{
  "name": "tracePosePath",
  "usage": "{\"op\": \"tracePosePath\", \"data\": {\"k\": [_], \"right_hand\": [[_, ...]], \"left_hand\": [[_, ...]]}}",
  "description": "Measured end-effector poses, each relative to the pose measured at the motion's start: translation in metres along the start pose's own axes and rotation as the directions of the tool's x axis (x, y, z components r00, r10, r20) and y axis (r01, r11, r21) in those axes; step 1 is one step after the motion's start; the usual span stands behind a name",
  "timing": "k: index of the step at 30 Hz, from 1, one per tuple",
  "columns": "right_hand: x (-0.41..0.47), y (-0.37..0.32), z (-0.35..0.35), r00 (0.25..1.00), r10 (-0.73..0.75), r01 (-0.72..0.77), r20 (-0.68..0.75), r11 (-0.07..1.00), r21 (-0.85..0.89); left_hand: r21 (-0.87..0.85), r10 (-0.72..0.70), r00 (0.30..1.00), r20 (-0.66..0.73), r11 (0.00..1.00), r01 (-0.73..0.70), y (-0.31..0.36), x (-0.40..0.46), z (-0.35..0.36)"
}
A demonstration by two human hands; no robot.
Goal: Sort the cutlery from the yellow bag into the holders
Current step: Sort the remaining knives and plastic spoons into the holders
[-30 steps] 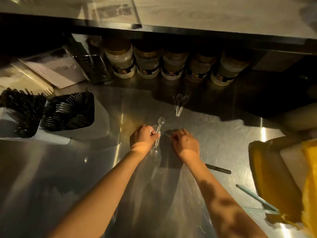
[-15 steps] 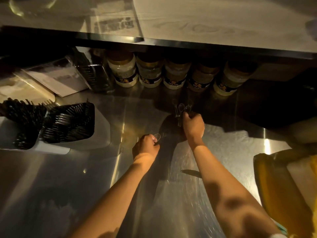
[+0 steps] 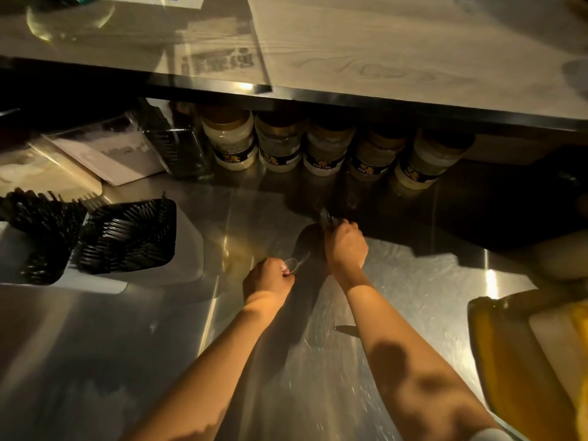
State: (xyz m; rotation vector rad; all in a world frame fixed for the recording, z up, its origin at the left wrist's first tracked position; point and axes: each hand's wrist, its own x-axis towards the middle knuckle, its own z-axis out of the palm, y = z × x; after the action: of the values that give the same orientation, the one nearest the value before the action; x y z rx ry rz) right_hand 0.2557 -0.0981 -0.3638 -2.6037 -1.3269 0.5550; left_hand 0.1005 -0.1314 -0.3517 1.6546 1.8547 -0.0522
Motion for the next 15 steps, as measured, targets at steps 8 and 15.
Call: {"op": "tracePosePath", "data": {"k": [8,15], "right_hand": [[-0.034,0.035,0.000,0.994,-0.110,0.109,0.008,0.992,0.066],[-0.047,0.058,-0.005,0.985,-0.027,-0.049,0.169,0.902,0.429]], "left_hand": [[-0.055,0.022,0.998,-0.050,0.998,-0.025,-0.012,-0.009,0.006],[-0.758,0.020,0.994,0.108,0.649,0.070,0.014,-0.008,-0.003]]}}
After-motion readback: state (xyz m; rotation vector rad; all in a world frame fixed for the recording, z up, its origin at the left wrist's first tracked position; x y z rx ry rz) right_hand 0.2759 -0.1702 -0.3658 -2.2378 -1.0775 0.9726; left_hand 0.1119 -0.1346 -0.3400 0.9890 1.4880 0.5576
